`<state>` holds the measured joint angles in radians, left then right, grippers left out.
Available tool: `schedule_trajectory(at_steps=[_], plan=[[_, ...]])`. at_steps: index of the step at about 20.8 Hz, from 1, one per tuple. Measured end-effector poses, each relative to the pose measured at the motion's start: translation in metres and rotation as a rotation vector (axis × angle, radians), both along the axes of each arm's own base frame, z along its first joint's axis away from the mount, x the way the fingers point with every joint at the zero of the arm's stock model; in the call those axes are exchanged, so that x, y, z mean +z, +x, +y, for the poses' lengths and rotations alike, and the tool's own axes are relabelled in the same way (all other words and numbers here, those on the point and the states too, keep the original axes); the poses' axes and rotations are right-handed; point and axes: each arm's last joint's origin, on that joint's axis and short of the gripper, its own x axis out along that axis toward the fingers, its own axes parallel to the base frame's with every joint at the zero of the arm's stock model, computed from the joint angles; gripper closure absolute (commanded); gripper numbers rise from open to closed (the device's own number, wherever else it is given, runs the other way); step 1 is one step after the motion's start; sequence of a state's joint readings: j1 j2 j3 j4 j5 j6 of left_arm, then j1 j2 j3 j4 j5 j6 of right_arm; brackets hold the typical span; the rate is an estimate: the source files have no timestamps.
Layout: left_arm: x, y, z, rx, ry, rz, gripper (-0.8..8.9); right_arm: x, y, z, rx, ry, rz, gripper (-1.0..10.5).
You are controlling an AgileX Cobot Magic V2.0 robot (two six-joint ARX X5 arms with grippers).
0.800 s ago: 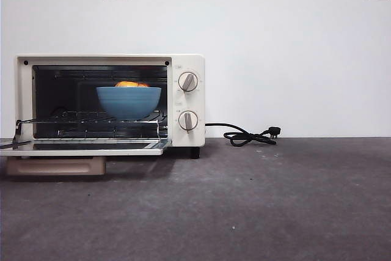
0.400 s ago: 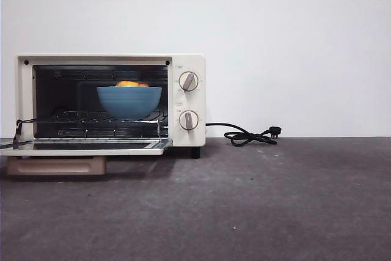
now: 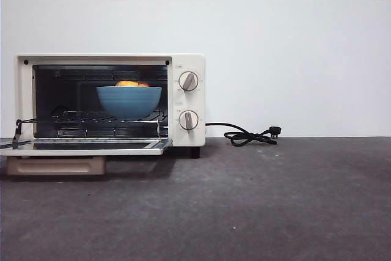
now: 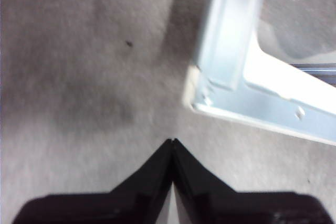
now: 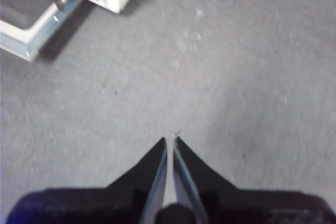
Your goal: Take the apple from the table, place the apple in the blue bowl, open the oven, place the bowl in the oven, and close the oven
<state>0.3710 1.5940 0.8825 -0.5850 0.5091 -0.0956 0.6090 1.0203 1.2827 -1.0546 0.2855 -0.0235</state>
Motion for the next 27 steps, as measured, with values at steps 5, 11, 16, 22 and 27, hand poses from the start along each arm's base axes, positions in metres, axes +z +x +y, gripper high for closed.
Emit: schedule_trajectory(at_steps=[5, 11, 16, 22, 27], plan=[[-0.003, 0.008, 0.003, 0.050, -0.022, -0.038, 8.22, 0.007, -0.027, -0.021, -0.006, 0.097, -0.056, 9.2], [-0.002, 0.011, 0.007, 0.142, -0.028, -0.041, 8.22, 0.009, -0.037, -0.027, -0.026, 0.131, -0.050, 9.2], [-0.003, 0.014, 0.007, 0.139, -0.070, -0.071, 8.22, 0.008, -0.037, -0.027, -0.027, 0.125, -0.039, 9.2], [-0.001, 0.019, 0.010, 0.114, -0.153, -0.149, 8.22, 0.007, -0.037, -0.027, -0.033, 0.130, -0.035, 9.2], [0.014, 0.028, 0.013, 0.119, -0.228, -0.230, 8.22, 0.007, -0.037, -0.027, -0.026, 0.155, -0.021, 9.2]])
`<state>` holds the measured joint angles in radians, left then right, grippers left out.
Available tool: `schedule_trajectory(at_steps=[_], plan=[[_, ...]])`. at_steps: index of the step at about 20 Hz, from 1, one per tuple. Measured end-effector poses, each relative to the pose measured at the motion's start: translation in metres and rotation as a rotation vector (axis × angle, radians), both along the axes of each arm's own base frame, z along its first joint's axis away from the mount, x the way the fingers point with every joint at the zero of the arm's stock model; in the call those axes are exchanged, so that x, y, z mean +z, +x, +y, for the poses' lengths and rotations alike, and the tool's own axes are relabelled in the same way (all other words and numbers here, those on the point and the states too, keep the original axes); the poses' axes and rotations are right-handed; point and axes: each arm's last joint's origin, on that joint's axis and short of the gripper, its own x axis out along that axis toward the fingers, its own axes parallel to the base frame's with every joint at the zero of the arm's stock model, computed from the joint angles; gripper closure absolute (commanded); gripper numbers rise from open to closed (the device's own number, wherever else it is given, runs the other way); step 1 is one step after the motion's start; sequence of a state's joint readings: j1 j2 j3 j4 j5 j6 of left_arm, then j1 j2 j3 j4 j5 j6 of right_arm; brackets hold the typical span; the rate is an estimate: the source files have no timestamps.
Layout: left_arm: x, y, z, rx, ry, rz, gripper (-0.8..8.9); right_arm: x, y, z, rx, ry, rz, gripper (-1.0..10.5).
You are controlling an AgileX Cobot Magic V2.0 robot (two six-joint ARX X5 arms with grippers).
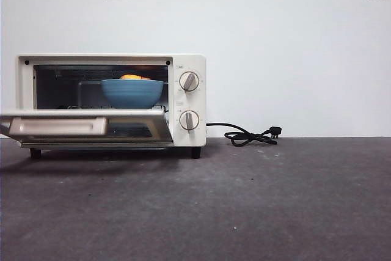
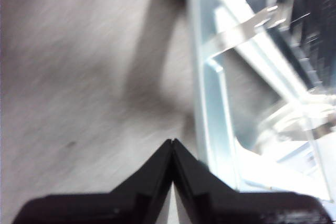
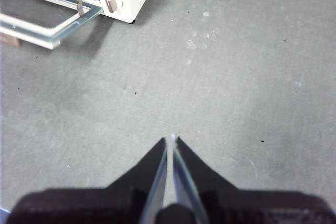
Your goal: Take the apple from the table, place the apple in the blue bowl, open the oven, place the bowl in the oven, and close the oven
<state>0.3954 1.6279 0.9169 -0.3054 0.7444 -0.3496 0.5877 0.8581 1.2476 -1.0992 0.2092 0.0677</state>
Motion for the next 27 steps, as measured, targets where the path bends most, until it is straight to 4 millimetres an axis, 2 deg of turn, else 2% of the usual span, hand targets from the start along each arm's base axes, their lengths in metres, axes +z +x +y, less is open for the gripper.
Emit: schedule_trajectory(at_steps=[15, 27], plan=[[0.068, 0.032, 0.006, -0.037, -0.025, -0.213, 8.22, 0.003, 0.002, 0.001, -0.016, 0.040, -0.024, 9.2], [0.084, 0.049, -0.015, -0.058, -0.066, -0.305, 8.22, 0.003, 0.002, 0.002, -0.016, 0.045, -0.031, 9.2]])
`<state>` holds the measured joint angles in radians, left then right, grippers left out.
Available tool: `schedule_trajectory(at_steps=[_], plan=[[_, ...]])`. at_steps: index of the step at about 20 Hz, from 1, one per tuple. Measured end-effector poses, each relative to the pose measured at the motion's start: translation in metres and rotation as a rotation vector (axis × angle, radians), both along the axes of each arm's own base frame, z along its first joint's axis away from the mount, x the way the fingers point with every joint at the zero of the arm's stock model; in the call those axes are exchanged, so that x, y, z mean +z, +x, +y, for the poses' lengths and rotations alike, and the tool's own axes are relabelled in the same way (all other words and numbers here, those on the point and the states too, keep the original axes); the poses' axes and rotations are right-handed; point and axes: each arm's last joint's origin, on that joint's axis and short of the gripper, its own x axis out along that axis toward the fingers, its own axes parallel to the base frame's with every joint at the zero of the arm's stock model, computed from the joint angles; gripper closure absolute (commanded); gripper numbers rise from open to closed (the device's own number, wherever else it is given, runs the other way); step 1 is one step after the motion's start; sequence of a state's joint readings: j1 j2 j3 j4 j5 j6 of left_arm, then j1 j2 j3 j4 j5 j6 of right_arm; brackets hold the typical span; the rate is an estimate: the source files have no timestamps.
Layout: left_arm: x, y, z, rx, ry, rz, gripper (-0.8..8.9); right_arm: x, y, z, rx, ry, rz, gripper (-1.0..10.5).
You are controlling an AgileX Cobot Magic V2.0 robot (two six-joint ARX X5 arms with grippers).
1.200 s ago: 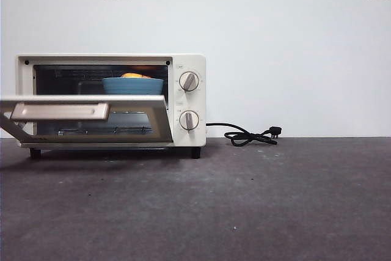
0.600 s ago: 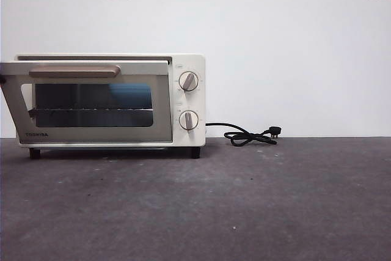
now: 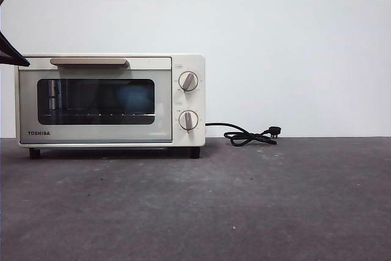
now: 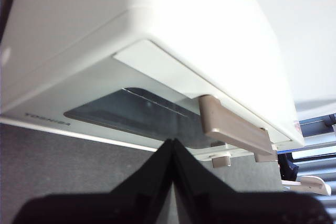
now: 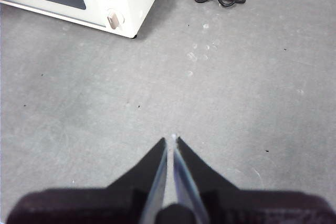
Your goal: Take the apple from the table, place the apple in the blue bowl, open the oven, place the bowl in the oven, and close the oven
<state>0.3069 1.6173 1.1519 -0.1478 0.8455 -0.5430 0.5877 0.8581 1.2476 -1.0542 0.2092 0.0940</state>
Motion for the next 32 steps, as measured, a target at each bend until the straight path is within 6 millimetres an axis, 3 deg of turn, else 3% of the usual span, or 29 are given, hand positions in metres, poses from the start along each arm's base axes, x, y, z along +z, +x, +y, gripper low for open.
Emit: schedule_trajectory(at_steps=[6, 10, 14, 20, 24, 29, 32], plan=[[-0.002, -0.003, -0.008, -0.108, -0.072, 0.023, 8.21, -0.004, -0.002, -0.004, -0.051, -0.065, 0.021, 9.6], [0.000, -0.021, -0.025, -0.173, 0.015, 0.100, 8.21, -0.003, -0.018, -0.018, -0.145, -0.136, -0.015, 9.6], [0.019, -0.052, -0.048, -0.264, 0.248, 0.106, 8.18, -0.001, -0.034, -0.030, -0.200, -0.135, -0.041, 9.4], [0.072, -0.105, -0.078, -0.339, 0.457, -0.113, 8.18, -0.005, -0.029, -0.027, -0.230, -0.126, 0.007, 9.4], [0.097, -0.146, -0.091, -0.326, 0.538, -0.190, 8.18, -0.006, -0.027, -0.026, -0.231, -0.136, 0.022, 9.4], [0.112, -0.194, -0.098, -0.343, 0.556, -0.234, 8.17, -0.009, -0.022, -0.023, -0.229, -0.158, 0.049, 9.4], [0.114, -0.206, -0.099, -0.343, 0.553, -0.237, 8.17, -0.010, -0.019, -0.020, -0.229, -0.167, 0.059, 9.4]])
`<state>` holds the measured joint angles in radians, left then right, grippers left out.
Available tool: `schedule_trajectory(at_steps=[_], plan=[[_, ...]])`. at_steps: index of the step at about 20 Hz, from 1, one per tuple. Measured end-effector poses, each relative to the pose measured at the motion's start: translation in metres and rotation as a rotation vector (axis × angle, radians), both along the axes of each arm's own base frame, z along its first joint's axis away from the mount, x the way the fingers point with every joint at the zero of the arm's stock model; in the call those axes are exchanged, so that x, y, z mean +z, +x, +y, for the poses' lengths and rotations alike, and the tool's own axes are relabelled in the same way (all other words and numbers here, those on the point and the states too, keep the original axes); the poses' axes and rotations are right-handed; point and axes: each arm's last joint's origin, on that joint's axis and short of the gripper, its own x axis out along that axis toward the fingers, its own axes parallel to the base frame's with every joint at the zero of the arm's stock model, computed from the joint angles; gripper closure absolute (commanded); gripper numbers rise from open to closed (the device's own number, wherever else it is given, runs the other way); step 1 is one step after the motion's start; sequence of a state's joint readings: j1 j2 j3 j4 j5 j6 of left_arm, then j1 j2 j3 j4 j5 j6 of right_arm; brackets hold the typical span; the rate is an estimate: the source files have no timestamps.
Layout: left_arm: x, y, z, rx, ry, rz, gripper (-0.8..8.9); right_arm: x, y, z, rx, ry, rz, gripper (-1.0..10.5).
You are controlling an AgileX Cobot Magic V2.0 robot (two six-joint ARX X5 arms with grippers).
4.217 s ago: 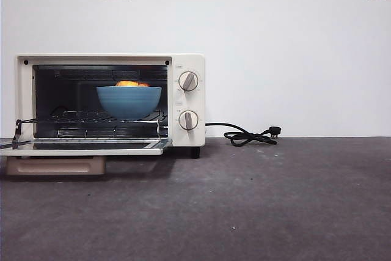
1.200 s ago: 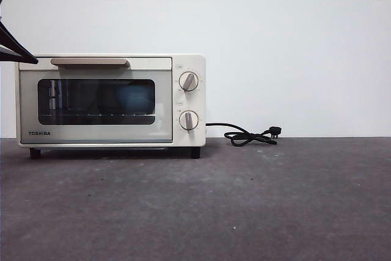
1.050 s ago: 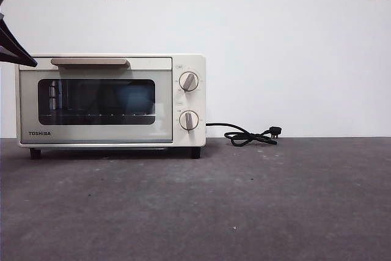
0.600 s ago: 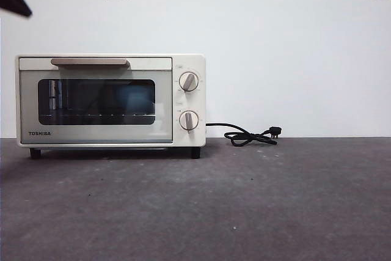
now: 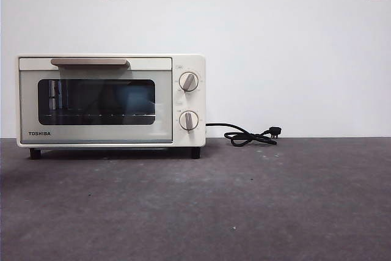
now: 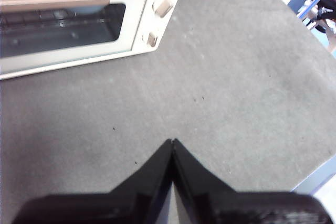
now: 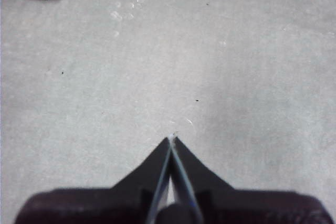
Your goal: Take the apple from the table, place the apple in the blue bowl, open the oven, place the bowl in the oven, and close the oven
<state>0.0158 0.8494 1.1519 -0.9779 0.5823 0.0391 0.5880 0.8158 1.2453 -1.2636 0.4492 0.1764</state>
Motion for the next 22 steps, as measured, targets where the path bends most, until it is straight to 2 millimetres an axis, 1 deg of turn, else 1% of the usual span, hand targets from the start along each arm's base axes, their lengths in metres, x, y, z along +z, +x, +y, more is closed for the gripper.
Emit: schedule_trajectory(at_steps=[2, 5, 8, 9, 11, 12, 14, 16, 18, 20, 22], plan=[[0.000, 0.001, 0.000, 0.002, -0.002, 0.004, 8.17, -0.001, 0.003, 0.002, 0.000, -0.008, 0.012, 9.4], [-0.003, 0.009, 0.001, 0.010, 0.011, 0.023, 8.17, -0.004, 0.010, 0.006, 0.000, -0.023, 0.034, 9.4], [-0.004, 0.022, 0.003, 0.031, 0.151, -0.052, 8.17, -0.006, 0.015, 0.010, 0.000, -0.037, 0.056, 9.4], [-0.002, 0.027, 0.004, 0.047, 0.197, -0.116, 8.17, -0.007, 0.017, 0.012, 0.000, -0.041, 0.062, 9.4], [0.006, 0.034, 0.005, 0.049, 0.226, -0.289, 8.17, -0.008, 0.021, 0.014, 0.000, -0.051, 0.076, 9.4], [0.007, 0.035, 0.005, 0.052, 0.231, -0.360, 8.17, -0.009, 0.023, 0.015, 0.000, -0.054, 0.082, 9.4], [0.004, 0.032, 0.005, 0.063, 0.241, -0.501, 8.17, -0.011, 0.025, 0.017, 0.000, -0.061, 0.092, 9.4], [-0.010, 0.027, 0.005, 0.081, 0.255, -0.592, 8.17, -0.012, 0.028, 0.018, 0.000, -0.066, 0.099, 9.4], [-0.038, 0.020, 0.006, 0.134, 0.282, -0.615, 8.17, -0.012, 0.029, 0.019, 0.000, -0.070, 0.105, 9.4], [-0.076, 0.014, 0.008, 0.201, 0.311, -0.603, 8.17, -0.013, 0.030, 0.020, 0.000, -0.071, 0.107, 9.4], [-0.118, 0.005, 0.008, 0.234, 0.296, -0.603, 8.17, -0.013, 0.030, 0.020, 0.000, -0.071, 0.107, 9.4]])
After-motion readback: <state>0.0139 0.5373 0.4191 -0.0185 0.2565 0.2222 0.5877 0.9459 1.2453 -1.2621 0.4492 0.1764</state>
